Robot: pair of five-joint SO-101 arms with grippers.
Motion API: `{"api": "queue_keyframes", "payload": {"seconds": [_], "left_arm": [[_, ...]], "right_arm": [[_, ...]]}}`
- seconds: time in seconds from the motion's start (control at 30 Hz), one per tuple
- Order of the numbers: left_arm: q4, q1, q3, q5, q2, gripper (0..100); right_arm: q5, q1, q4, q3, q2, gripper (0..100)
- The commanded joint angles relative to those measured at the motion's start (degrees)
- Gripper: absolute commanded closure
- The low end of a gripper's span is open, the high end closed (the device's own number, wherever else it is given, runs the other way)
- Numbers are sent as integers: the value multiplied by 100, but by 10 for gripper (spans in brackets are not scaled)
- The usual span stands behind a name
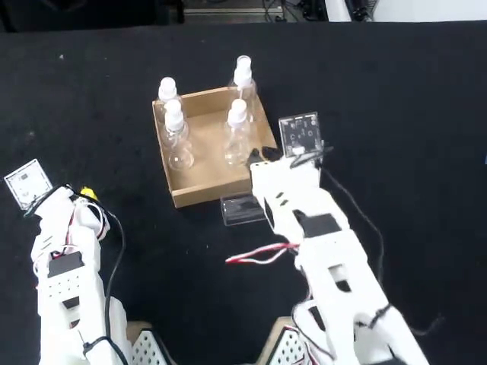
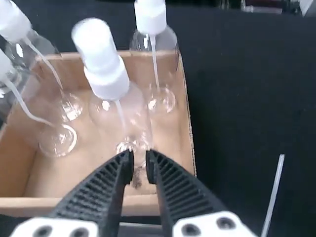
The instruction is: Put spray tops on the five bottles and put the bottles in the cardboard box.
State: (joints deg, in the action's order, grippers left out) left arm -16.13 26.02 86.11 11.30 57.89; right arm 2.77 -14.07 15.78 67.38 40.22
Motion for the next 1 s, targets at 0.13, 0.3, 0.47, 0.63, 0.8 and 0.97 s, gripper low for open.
{"api": "queue_keyframes", "payload": {"seconds": [0.13, 0.3, 0.47, 0.63, 0.8, 0.97], "left_arm": [[141, 13, -92, -44, 88, 905], [141, 13, -101, -44, 88, 905], [141, 13, -101, -44, 88, 905], [141, 13, -101, -44, 88, 905], [141, 13, -101, -44, 88, 905], [141, 13, -101, -44, 88, 905]], "right_arm": [[-26, 105, -26, -1226, -1244, 988], [-26, 88, -26, -1446, -1631, 988], [-26, 105, -448, -1385, -1886, 988], [-26, 70, -589, -1385, -2158, 988], [-26, 79, -993, -1332, -2325, 988], [-26, 70, -1345, -1297, -2633, 988]]}}
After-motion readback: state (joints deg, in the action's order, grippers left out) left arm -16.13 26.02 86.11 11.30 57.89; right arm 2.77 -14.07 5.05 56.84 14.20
